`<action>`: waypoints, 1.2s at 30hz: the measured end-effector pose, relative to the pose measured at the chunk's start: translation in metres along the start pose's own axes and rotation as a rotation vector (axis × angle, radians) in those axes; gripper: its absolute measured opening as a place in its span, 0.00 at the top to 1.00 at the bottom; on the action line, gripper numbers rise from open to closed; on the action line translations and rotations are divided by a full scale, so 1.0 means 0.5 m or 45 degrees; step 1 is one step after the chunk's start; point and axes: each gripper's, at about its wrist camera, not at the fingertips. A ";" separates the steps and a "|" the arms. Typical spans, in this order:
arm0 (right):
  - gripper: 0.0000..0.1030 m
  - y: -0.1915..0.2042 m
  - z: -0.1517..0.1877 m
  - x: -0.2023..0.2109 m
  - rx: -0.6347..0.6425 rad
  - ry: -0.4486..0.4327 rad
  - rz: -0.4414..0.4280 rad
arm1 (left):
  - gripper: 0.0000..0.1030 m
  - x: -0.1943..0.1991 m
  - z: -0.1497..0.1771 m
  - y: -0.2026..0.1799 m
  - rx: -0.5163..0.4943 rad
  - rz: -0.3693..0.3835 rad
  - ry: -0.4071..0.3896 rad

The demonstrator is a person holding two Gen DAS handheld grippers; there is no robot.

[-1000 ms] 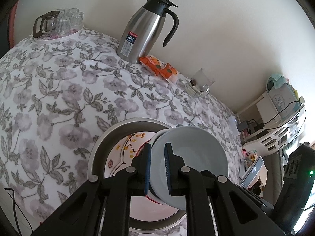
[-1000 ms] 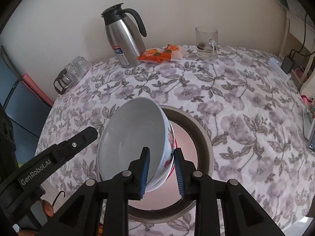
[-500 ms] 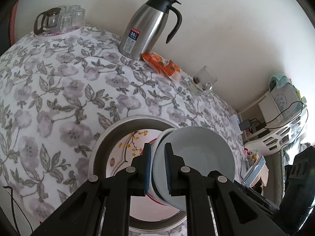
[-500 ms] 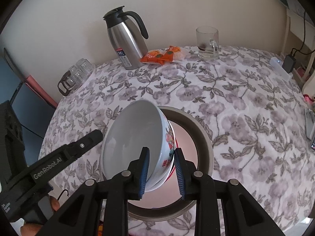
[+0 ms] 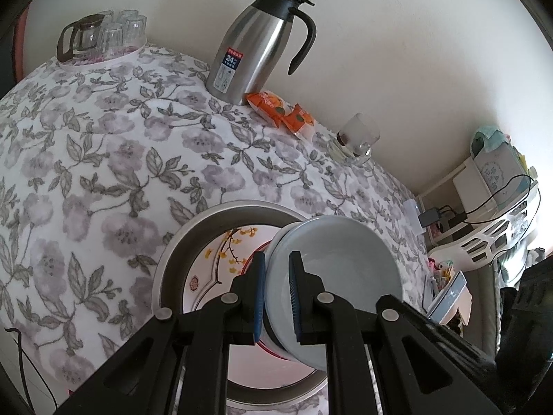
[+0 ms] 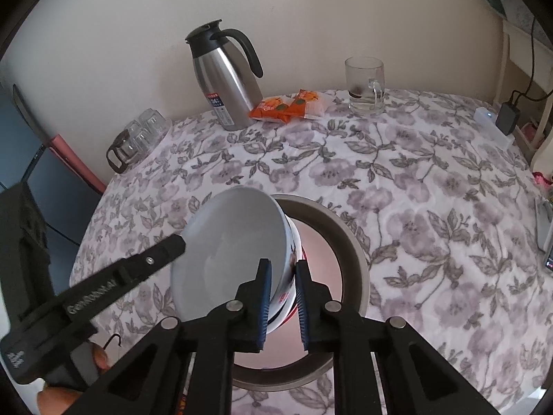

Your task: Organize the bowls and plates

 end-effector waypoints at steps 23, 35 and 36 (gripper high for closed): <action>0.65 0.011 0.054 0.076 0.094 -0.114 0.085 | 0.45 0.095 0.028 -0.012 -0.242 -0.157 -0.128; 0.32 0.015 0.100 0.109 0.130 -0.124 0.172 | 0.23 0.116 0.087 0.030 -0.319 -0.271 -0.054; 0.31 0.016 0.101 0.113 0.140 -0.124 0.186 | 0.20 0.117 0.091 0.033 -0.321 -0.278 -0.049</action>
Point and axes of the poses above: each gripper's, at about its wrist camera, not at the fingertips, and x roughly against the way its jaws point, y to its left, z to its underside, and after that the axes turned 8 degrees about -y, right-handed
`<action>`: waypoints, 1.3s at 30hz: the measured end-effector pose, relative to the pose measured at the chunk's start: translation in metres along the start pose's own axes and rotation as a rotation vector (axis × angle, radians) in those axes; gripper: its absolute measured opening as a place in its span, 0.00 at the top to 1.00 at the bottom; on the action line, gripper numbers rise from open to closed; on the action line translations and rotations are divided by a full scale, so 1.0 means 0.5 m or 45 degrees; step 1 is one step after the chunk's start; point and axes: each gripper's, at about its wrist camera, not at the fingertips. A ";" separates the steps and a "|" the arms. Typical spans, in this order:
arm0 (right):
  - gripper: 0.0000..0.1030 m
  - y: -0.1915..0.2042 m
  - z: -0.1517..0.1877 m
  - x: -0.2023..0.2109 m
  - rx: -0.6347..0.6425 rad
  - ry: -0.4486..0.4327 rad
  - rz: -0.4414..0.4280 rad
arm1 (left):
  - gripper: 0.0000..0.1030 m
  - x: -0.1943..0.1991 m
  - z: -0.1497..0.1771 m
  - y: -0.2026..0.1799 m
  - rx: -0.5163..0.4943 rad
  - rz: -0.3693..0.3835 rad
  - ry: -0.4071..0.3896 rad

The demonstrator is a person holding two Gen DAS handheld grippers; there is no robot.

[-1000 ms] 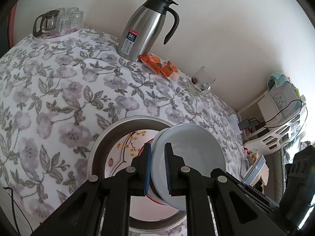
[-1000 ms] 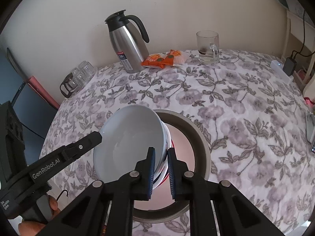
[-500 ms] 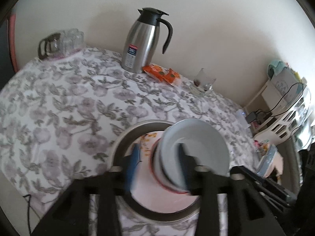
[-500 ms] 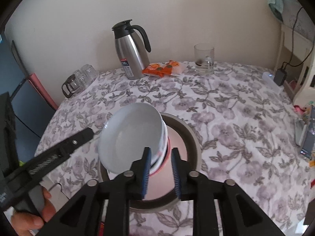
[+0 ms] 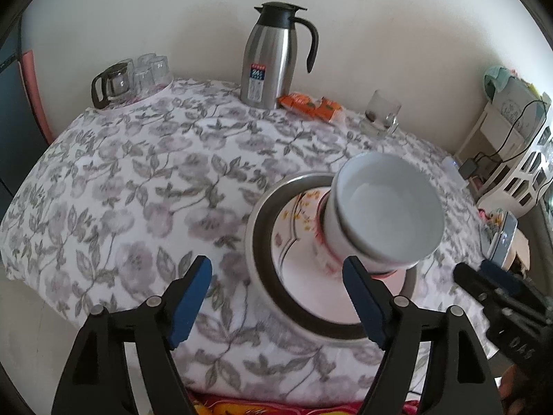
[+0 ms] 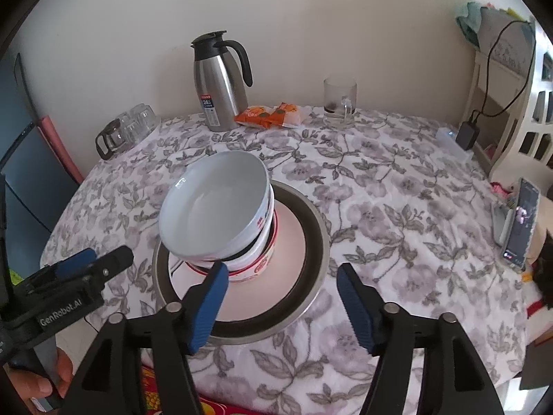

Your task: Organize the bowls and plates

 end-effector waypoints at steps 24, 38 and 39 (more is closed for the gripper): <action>0.30 -0.033 0.033 0.005 0.151 0.085 0.210 | 0.08 0.010 0.034 0.023 -0.005 -0.028 0.087; 0.30 -0.019 0.042 0.007 0.108 0.115 0.134 | 0.08 0.012 0.045 0.001 -0.060 -0.091 0.113; 0.30 -0.018 0.042 0.007 0.107 0.116 0.132 | 0.08 0.011 0.045 0.001 -0.063 -0.100 0.115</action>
Point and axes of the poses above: each gripper's, at about its wrist camera, not at the fingertips, and x roughly against the way its jaws point, y to its left, z to its underside, and after that the axes turned 8 degrees about -y, right-handed
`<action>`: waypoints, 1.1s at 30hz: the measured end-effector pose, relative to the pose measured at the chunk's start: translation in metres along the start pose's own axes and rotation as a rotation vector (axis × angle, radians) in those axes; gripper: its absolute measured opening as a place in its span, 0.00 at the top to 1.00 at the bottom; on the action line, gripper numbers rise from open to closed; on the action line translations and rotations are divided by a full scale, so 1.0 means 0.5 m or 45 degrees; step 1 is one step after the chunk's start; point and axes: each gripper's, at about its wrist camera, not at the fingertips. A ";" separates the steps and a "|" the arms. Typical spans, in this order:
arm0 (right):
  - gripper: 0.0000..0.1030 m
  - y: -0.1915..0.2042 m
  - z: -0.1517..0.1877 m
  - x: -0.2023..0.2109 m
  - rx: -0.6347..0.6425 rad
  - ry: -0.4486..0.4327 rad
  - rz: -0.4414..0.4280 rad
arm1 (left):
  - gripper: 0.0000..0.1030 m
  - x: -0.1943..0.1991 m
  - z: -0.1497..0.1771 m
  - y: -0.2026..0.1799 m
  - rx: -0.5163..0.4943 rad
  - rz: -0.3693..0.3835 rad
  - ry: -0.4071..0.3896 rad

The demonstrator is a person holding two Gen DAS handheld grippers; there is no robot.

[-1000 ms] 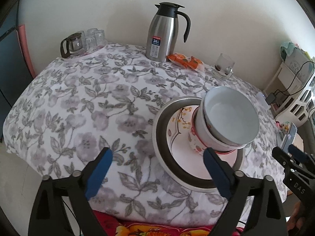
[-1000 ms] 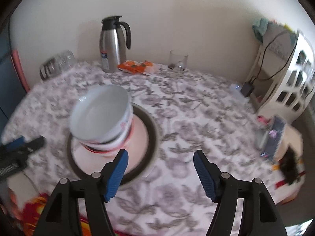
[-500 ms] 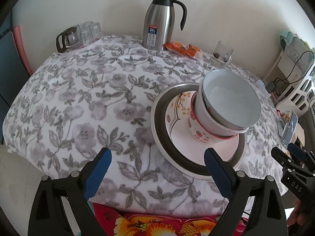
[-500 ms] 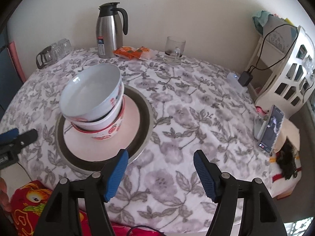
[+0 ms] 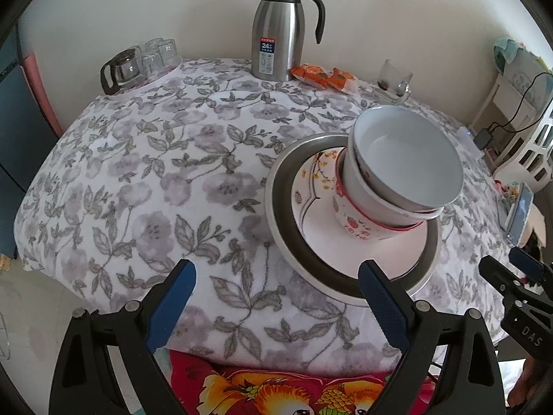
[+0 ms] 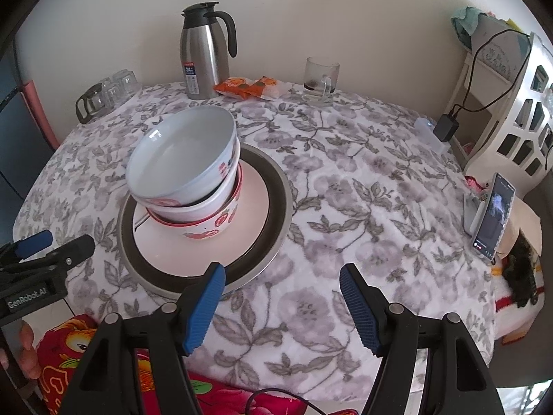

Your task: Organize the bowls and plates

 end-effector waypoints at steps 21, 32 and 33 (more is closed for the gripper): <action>0.30 0.002 0.002 0.001 -0.005 -0.001 -0.010 | 0.08 -0.003 0.006 -0.001 -0.023 -0.085 0.026; 0.30 0.002 0.002 0.002 -0.005 0.000 -0.010 | 0.08 -0.007 0.009 0.001 -0.018 -0.084 0.041; 0.30 0.001 0.001 0.001 -0.004 0.001 -0.011 | 0.08 -0.007 0.009 0.001 -0.018 -0.083 0.041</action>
Point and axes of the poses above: each gripper's, at about its wrist camera, not at the fingertips, and x roughly against the way its jaws point, y to its left, z to its underside, and after that the axes turned 8 degrees about -y, right-handed
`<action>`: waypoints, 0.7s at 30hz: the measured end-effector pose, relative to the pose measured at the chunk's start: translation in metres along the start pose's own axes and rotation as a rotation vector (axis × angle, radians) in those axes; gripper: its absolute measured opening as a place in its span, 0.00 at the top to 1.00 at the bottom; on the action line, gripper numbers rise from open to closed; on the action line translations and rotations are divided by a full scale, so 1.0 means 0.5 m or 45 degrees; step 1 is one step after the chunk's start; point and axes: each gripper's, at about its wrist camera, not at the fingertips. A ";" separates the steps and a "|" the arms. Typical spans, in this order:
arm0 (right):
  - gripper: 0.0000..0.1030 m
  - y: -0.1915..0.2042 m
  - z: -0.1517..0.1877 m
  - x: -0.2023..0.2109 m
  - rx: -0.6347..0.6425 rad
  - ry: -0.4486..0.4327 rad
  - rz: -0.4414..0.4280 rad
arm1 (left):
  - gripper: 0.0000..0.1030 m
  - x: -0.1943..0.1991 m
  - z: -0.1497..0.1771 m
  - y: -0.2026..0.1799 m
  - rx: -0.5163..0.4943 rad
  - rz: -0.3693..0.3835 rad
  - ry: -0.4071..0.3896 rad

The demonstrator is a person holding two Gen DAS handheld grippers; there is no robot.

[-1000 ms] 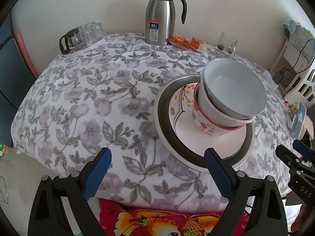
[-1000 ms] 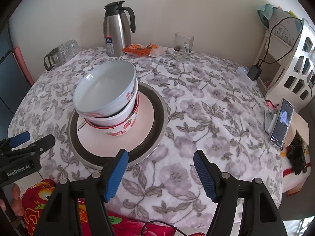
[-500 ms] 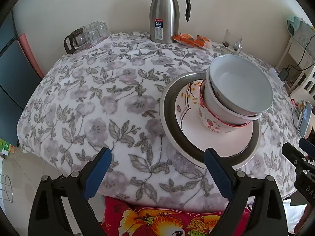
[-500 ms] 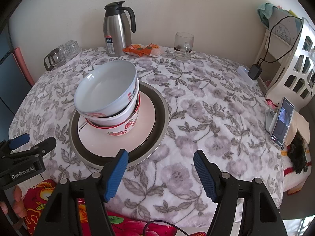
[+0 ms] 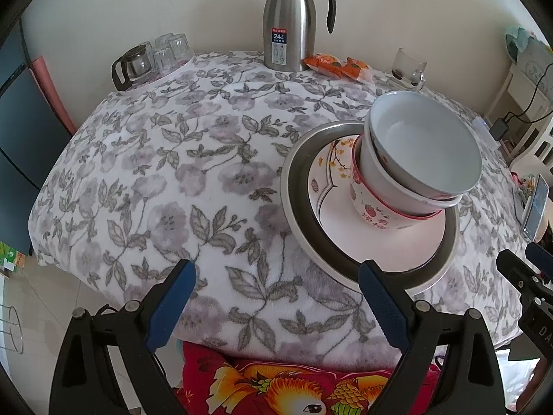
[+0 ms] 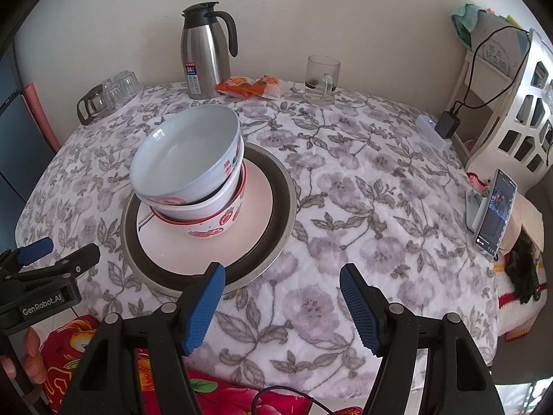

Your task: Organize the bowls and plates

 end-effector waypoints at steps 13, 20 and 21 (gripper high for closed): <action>0.30 0.003 0.009 0.001 -0.008 0.006 -0.003 | 0.08 0.000 0.002 -0.001 -0.002 -0.002 -0.001; 0.30 0.002 0.008 0.000 -0.008 0.008 -0.003 | 0.08 0.000 -0.002 0.001 -0.001 -0.012 0.008; 0.30 0.004 0.009 0.001 -0.008 0.008 -0.003 | 0.08 0.000 -0.002 0.001 -0.001 -0.011 0.008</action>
Point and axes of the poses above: each gripper's, at about its wrist camera, not at the fingertips, and x roughly against the way its jaws point, y to its left, z to its underside, and after that the axes turned 8 degrees about -y, right-handed
